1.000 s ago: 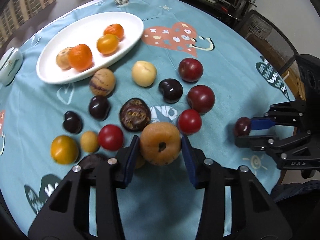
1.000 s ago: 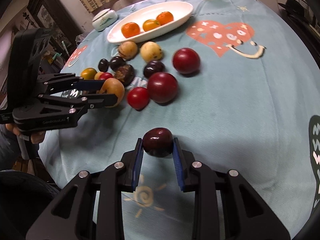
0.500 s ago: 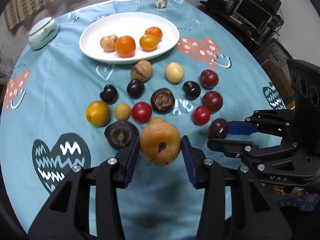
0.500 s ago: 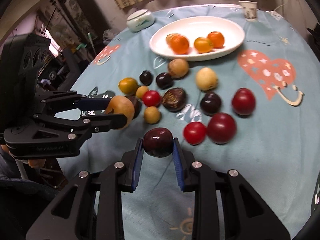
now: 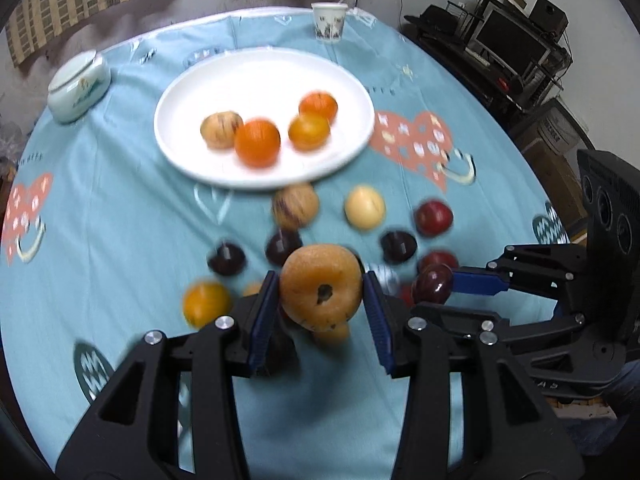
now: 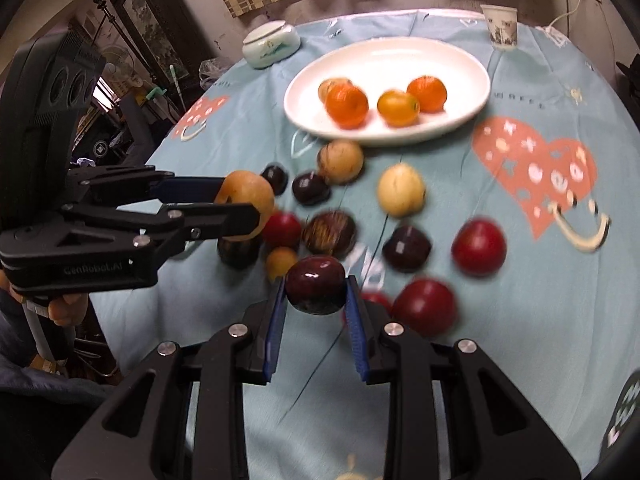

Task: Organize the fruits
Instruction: 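Carry both fruits onto the white plate and open both tools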

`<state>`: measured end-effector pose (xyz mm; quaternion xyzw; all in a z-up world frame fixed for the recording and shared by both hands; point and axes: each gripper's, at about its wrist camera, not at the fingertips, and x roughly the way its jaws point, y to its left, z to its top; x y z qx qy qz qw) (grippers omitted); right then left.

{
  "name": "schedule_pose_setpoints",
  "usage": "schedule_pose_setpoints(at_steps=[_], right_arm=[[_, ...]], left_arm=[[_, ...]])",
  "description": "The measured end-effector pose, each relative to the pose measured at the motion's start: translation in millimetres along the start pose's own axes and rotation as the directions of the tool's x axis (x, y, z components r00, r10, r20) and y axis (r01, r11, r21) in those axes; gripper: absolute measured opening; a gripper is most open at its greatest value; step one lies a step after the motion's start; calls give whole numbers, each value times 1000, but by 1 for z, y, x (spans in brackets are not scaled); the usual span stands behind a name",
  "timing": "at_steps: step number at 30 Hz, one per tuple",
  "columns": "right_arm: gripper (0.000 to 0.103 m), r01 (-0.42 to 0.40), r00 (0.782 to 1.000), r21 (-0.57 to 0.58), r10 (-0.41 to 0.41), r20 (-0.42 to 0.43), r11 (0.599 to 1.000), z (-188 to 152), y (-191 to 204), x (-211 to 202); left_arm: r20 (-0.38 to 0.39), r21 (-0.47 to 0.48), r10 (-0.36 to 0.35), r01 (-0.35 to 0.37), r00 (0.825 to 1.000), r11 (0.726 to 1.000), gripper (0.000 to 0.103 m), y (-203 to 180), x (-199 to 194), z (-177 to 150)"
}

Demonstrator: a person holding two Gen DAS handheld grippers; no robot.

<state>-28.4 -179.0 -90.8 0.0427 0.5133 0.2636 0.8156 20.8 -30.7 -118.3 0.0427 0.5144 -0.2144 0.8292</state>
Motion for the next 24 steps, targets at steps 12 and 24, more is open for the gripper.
schedule_pose_setpoints(at_steps=[12,24], right_arm=[[30,87,990,-11,-85,109,996,129,-48,26],[30,101,994,21,-102,43,995,186,-89,88]], left_arm=[[67,-53,65,-61,996,997,44,43,38,117],[22,-71,137,-135,990,988,44,80,97,159]])
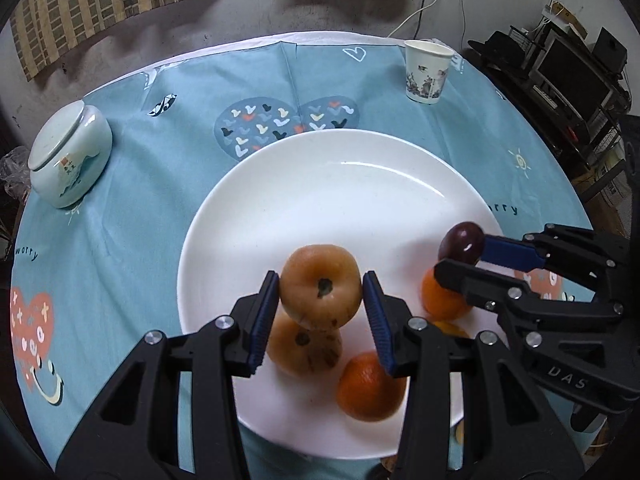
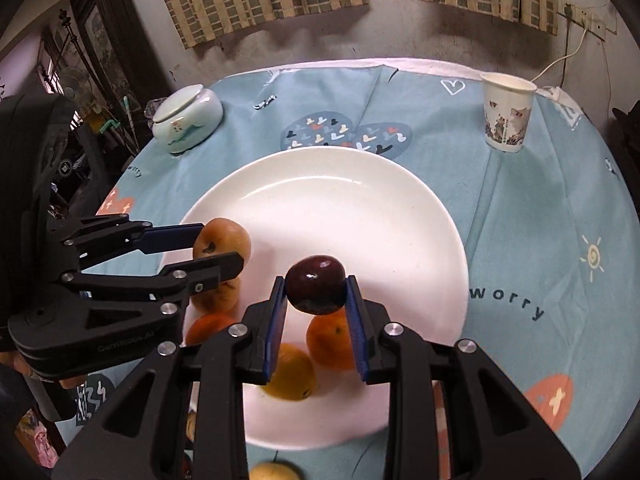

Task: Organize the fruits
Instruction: 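Carry both fruits onto the white plate and open both tools, then move both open tools back to the fruit cluster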

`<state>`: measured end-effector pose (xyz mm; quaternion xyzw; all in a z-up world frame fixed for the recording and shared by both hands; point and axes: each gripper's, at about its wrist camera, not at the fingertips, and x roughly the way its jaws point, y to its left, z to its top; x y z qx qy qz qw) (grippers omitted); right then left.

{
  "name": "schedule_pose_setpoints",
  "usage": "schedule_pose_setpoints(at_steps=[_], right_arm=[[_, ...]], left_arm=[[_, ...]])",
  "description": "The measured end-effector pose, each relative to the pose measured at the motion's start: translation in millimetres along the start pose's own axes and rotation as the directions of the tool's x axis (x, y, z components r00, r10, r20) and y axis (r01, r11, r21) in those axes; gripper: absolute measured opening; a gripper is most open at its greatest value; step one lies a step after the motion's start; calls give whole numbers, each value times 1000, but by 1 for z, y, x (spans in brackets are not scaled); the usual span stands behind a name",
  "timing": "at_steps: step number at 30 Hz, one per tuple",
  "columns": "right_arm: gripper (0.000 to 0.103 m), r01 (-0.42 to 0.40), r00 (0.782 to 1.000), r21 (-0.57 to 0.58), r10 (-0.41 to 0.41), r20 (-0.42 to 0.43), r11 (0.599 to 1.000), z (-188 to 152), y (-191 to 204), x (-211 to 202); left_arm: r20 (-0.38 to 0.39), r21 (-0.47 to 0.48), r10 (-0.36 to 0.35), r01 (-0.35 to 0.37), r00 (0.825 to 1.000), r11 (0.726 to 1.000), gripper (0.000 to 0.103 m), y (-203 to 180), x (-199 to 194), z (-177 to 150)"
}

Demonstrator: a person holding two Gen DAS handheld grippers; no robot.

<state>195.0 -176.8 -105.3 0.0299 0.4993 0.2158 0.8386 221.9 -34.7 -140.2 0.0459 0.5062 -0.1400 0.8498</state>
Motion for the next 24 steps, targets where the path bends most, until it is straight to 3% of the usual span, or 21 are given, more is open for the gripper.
schedule_pose_setpoints(at_steps=[3,4,6,15,19,24], right_arm=[[36,17,1000,11,-17,-24,1000,4,-4,10],[54,22,999,16,-21,-27,1000,5,-5,11],[66,34,999,33,-34,1,999,4,-8,9],[66,44,999,29,-44,18,999,-16,-6,-19],[67,30,999,58,-32,36,998,-41,-5,-47],[68,3,1000,102,-5,27,995,-102,1,-86]], left_arm=[[13,12,-1,1,1000,1000,44,-1,2,3],[20,17,1,-1,1000,1000,45,-1,1,4],[26,8,-5,4,1000,1000,47,1,0,6],[46,-20,-3,4,999,1000,59,6,-28,-12],[76,-18,-3,4,997,1000,65,7,-57,-38],[83,-18,-4,6,997,1000,66,9,-94,-89]])
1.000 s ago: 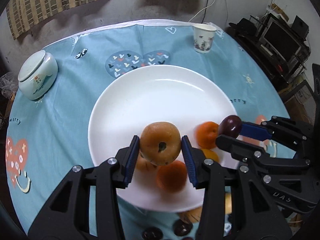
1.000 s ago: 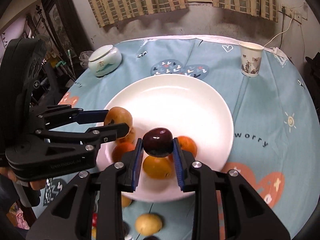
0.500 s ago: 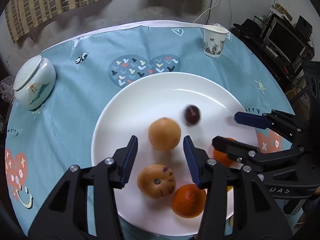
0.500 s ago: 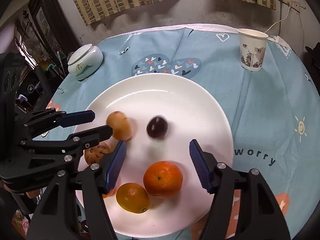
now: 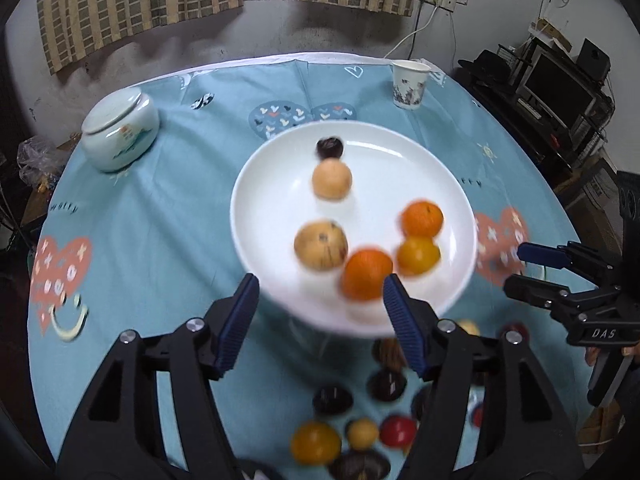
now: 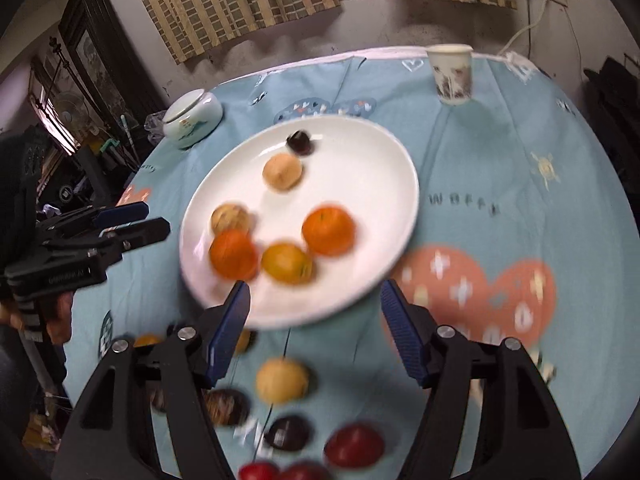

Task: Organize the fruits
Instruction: 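Move both open tools back to the fruit cluster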

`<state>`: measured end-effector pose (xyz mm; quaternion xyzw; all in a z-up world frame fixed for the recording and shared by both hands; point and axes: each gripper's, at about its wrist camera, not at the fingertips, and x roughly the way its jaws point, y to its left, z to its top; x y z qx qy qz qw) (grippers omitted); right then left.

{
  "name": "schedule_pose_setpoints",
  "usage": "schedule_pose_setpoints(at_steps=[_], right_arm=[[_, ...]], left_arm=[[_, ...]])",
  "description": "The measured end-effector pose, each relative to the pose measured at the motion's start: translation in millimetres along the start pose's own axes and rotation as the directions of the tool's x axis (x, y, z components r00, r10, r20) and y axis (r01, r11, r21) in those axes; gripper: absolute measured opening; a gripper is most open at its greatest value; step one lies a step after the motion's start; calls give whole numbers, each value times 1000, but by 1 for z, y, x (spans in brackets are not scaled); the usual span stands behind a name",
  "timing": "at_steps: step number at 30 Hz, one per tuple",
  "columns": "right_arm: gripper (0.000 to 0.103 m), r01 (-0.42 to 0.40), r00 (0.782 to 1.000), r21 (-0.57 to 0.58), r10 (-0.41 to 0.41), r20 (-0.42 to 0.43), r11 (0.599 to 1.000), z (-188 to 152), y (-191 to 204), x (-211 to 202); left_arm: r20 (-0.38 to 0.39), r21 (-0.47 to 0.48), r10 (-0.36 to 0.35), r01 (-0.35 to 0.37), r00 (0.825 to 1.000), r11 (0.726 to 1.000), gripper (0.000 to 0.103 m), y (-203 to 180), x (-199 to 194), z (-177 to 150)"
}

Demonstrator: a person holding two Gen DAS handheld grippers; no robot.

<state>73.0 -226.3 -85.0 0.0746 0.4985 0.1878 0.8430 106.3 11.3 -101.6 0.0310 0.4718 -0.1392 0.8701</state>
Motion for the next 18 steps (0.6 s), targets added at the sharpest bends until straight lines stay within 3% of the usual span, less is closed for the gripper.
schedule_pose_setpoints(at_steps=[7,11,18], right_arm=[[69,-1,996,62,6,-85,998,-95,-1,-29],[69,2,994,81,7,-112,997,-122,4,-33],[69,-9,990,42,14,-137,999,-138,24,-38]], left_arm=[[-85,25,-25,27,996,999,69,-5,-34,-92],[-168,25,-53,58,984,998,69,-16,-27,-135],[-195,-30,-52,47,980,998,69,-19,-6,-149]])
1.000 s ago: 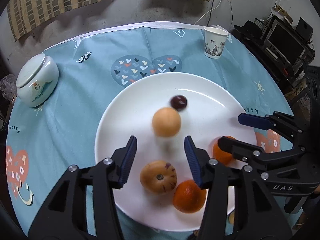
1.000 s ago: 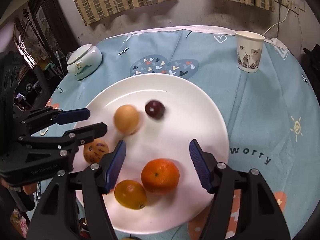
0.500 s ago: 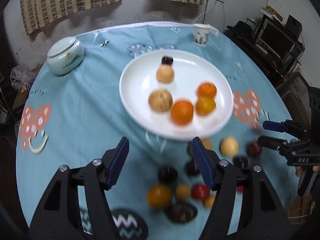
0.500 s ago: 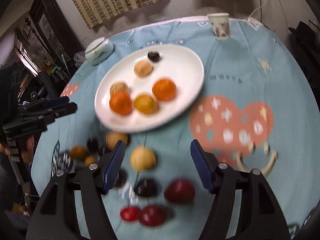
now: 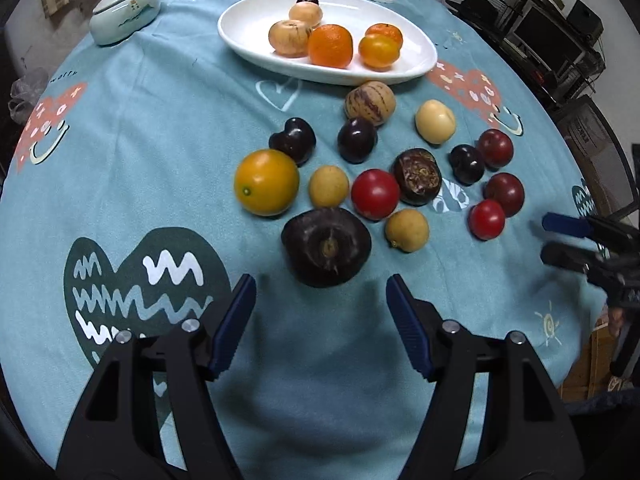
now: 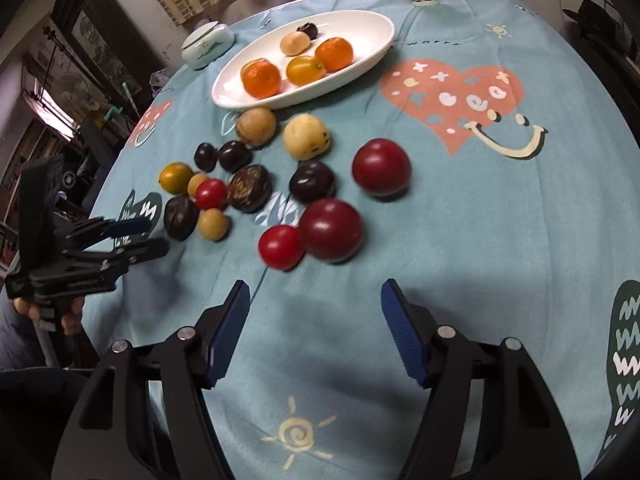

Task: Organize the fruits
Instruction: 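Move both open tools back to the fruit cluster, then grasp the dark purple fruit with left tool while right tool grasps a red plum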

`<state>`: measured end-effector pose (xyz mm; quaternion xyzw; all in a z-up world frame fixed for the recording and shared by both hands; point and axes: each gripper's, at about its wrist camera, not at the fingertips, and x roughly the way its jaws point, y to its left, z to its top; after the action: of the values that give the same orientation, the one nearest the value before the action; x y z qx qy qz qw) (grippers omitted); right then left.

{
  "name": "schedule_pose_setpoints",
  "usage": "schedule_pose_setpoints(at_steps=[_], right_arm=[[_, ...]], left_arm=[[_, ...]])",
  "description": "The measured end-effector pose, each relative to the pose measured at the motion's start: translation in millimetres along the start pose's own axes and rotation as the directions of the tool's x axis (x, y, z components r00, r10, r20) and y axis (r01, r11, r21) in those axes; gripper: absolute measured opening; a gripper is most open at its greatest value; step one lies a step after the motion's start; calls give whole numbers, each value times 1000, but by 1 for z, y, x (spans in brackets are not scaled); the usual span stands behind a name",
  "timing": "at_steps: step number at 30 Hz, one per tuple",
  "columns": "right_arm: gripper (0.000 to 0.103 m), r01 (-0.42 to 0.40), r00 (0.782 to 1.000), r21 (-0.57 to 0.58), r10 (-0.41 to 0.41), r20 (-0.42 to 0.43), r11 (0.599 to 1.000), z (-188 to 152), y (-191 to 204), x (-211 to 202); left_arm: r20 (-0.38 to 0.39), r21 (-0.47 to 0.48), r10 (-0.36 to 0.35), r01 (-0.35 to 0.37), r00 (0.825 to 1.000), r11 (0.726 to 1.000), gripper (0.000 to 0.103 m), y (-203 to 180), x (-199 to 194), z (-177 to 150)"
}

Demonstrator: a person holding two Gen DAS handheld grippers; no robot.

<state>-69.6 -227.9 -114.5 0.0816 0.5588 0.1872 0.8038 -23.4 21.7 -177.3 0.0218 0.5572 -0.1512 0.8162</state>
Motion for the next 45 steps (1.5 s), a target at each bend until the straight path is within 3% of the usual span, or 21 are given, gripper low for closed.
schedule_pose_setpoints(at_steps=[14,15,16,17,23,25,29,35,38,40,45], right_arm=[[69,8,1000,-46,-8,-19,999,-16,19,2],[69,4,1000,-48,-5,-17,999,-14,20,3],[69,6,1000,-49,-7,-10,999,-13,21,3],[69,12,1000,-50,-12,2,999,-10,22,4],[69,104,994,-92,-100,46,990,6,14,6],[69,137,990,-150,-131,53,979,11,13,8],[68,209,977,-378,-207,47,902,13,17,18],[53,151,986,-469,-169,3,870,31,12,33],[41,112,987,-520,-157,-43,847,34,18,45],[39,111,986,-533,-160,-47,839,35,21,45],[39,72,993,-459,-109,-55,886,34,9,34]], left_arm=[[5,-11,-2,3,1000,1000,69,4,21,15],[6,-9,1,-1,1000,1000,66,4,21,16],[10,-7,-11,11,1000,1000,52,4,20,17],[11,-5,-27,27,1000,1000,50,3,19,17],[19,-3,-5,5,1000,1000,49,4,5,10],[32,-16,-4,4,999,1000,49,7,-4,6],[41,-34,-5,6,999,999,49,11,-15,-1],[50,-62,-6,9,999,998,50,9,-24,-4],[50,-66,-4,7,999,998,50,5,-26,-5],[49,-72,-3,6,999,997,50,3,-27,-7],[56,-63,-10,14,998,998,50,-2,-31,-4]])
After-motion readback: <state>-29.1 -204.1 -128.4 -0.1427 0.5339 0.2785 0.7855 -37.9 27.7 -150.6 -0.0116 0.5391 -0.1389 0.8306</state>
